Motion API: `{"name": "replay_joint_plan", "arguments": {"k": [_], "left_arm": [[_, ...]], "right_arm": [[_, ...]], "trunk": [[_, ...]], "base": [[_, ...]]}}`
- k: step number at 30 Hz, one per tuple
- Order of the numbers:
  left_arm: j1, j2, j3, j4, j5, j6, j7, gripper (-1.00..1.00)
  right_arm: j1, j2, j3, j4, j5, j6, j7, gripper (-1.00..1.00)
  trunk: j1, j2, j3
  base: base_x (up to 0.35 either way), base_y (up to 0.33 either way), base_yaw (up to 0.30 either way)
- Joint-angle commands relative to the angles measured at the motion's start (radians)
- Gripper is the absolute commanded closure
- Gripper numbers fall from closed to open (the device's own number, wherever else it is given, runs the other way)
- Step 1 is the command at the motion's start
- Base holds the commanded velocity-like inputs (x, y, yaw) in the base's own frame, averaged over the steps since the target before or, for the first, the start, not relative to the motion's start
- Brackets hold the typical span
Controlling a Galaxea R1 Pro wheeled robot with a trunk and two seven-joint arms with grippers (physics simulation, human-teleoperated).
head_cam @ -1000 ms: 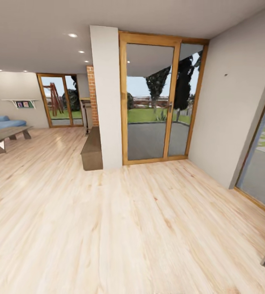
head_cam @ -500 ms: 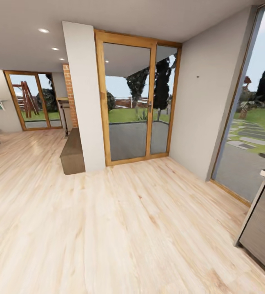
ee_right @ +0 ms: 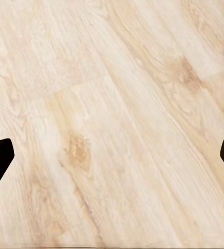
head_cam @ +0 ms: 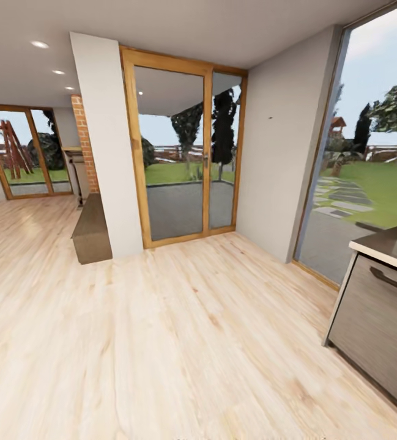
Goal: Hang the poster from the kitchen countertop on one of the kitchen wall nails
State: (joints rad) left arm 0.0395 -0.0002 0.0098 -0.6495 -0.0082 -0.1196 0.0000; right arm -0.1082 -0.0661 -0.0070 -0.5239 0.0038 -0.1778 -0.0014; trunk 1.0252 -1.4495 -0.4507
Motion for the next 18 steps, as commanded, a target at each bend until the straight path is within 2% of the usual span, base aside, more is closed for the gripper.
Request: {"name": "replay_joint_plan", "arguments": {"k": [1, 18], "left_arm": [[0.000, 0.000, 0.001, -0.001, -0.001, -0.002, 0.000, -1.00], [0.000, -0.001, 0.001, -0.002, 0.000, -0.002, 0.000, -1.00]], "right_arm": [[-0.001, 0.000, -0.001, 0.001, 0.000, -0.003, 0.000, -1.00], [-0.001, 0.000, -0.001, 0.001, 0.000, -0.003, 0.000, -1.00]], "trunk": [[0.000, 0.000, 0.000], [0.000, 0.000, 0.013]], "base": [[-0.074, 0.000, -0.252], [-0.013, 0.000, -0.273]]}}
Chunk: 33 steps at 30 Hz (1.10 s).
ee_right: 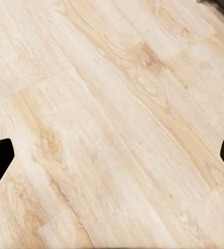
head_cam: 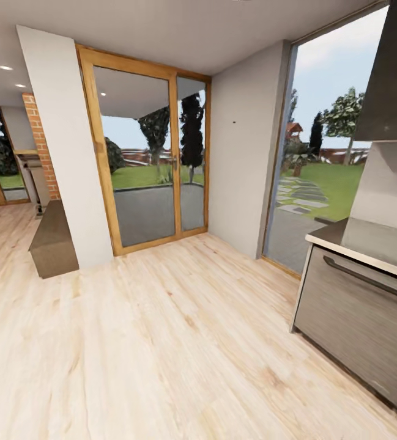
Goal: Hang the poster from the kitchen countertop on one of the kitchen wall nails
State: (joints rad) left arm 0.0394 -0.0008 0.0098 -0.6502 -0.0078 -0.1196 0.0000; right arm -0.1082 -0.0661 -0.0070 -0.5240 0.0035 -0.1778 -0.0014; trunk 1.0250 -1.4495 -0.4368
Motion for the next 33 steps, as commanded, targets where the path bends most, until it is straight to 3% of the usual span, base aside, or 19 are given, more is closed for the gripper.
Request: {"name": "replay_joint_plan", "arguments": {"k": [1, 9, 24, 33], "left_arm": [[0.000, 0.000, 0.001, -0.001, -0.001, -0.002, 0.000, -1.00], [0.000, 0.000, 0.001, 0.000, -0.001, -0.002, 0.000, -1.00], [0.000, -0.001, 0.001, 0.000, -0.001, -0.002, 0.000, -1.00], [0.000, -0.001, 0.001, 0.000, -0.001, -0.002, 0.000, -1.00]], "right_arm": [[-0.001, 0.000, -0.001, 0.001, 0.001, -0.003, 0.000, -1.00], [-0.001, 0.000, -0.001, 0.001, 0.001, -0.003, 0.000, -1.00], [0.001, 0.000, 0.005, 0.009, 0.006, -0.005, 0.001, -1.00], [0.001, 0.000, 0.001, 0.009, 0.005, -0.004, 0.001, -1.00]], "trunk": [[0.000, 0.000, 0.000], [0.000, 0.000, 0.006], [0.000, 0.000, 0.007], [0.000, 0.000, 0.012]], "base": [[0.000, 0.000, -0.277], [0.000, 0.000, -0.250], [0.000, 0.000, -0.035], [0.000, 0.000, -0.247]]}}
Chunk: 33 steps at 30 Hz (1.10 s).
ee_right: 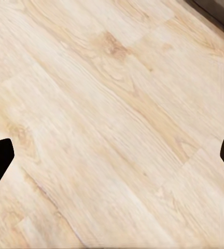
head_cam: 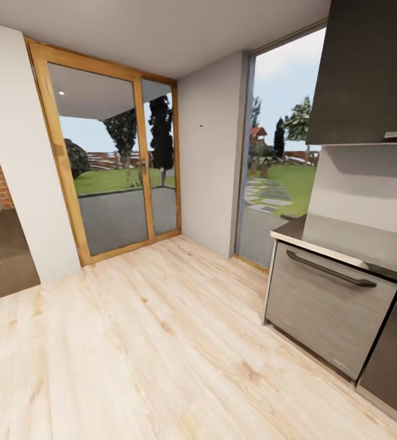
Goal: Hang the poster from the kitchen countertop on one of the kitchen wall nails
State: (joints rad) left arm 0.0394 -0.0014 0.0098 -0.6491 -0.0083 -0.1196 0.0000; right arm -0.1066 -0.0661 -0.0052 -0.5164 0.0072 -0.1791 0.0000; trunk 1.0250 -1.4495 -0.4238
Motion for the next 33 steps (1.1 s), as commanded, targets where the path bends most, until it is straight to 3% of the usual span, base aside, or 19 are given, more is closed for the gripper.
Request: {"name": "replay_joint_plan", "arguments": {"k": [1, 14, 33], "left_arm": [[0.000, 0.000, 0.001, -0.001, -0.001, -0.002, 0.000, -1.00], [0.000, 0.000, 0.001, -0.001, -0.001, -0.002, 0.000, -1.00], [0.000, 0.000, 0.001, -0.001, -0.001, -0.002, 0.000, -1.00]], "right_arm": [[-0.001, 0.000, -0.001, 0.001, 0.001, -0.003, 0.000, -1.00], [-0.001, 0.000, -0.001, 0.001, 0.001, -0.004, -0.001, -1.00], [-0.001, 0.000, -0.001, 0.001, 0.001, -0.003, -0.001, -1.00]], "trunk": [[0.000, 0.000, 0.000], [0.000, 0.000, 0.006], [0.000, 0.000, -0.017]], "base": [[0.000, 0.000, -0.286], [0.000, 0.000, -0.243], [0.000, 0.000, -0.167]]}}
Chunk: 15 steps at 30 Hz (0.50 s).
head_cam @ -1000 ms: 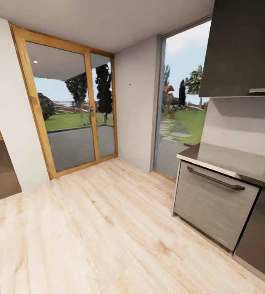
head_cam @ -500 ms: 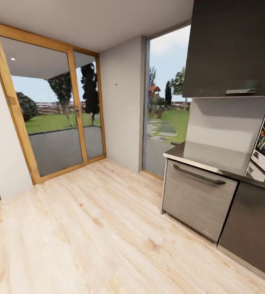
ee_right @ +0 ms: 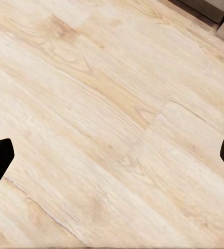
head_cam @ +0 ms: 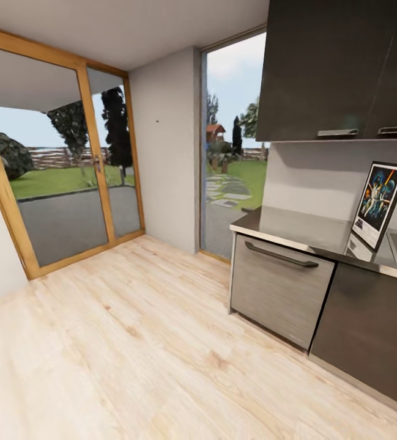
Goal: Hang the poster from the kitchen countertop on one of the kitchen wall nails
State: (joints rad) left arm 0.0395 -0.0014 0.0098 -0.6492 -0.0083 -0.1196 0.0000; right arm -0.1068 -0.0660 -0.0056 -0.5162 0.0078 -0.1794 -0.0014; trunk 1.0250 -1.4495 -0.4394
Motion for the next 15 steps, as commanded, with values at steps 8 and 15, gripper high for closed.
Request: {"name": "replay_joint_plan", "arguments": {"k": [8, 15], "left_arm": [[0.000, 0.000, 0.001, -0.001, -0.001, -0.002, 0.000, -1.00], [0.000, 0.000, 0.001, -0.001, -0.001, -0.002, 0.000, -1.00]], "right_arm": [[-0.001, 0.000, -0.002, 0.001, 0.001, -0.003, 0.000, -1.00], [-0.001, 0.000, -0.001, 0.001, 0.000, -0.003, 0.000, -1.00]], "trunk": [[0.000, -0.001, -0.012], [0.000, -0.001, -0.014]], "base": [[0.000, 0.000, -0.165], [0.000, 0.000, -0.051]]}}
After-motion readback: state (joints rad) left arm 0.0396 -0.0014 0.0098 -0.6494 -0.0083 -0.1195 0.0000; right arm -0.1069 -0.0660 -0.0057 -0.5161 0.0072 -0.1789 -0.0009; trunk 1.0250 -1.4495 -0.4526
